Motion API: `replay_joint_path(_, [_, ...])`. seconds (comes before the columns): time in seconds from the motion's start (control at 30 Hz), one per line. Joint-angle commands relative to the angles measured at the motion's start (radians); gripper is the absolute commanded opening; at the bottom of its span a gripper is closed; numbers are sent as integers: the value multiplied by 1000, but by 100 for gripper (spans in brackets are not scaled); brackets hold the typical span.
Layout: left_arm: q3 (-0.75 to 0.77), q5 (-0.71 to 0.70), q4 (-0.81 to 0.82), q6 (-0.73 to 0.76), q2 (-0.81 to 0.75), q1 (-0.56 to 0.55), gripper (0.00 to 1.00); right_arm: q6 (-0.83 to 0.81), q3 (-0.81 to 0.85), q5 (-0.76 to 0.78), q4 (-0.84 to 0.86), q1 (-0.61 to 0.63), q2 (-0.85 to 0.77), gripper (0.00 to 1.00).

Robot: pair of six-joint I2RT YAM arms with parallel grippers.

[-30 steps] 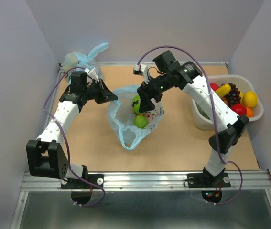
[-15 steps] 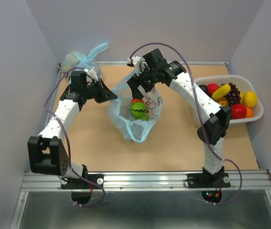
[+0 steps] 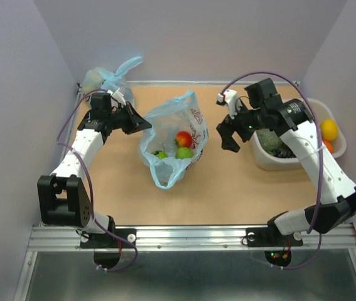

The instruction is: Place the fake fruits into the plastic bag and tie a complex knot

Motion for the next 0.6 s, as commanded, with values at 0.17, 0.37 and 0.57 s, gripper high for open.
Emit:
replay_joint_path(0.17, [14, 14, 25, 4, -34, 7, 0, 39, 18, -39, -47, -695, 112, 91])
replay_joint_path(0.37, [2, 19, 37, -3, -43, 5, 0, 208, 248, -80, -14, -877, 264, 88])
replay_joint_path(0.57, [-1, 16, 43, 1, -49, 5, 0, 268, 236, 105, 28, -877, 329, 88])
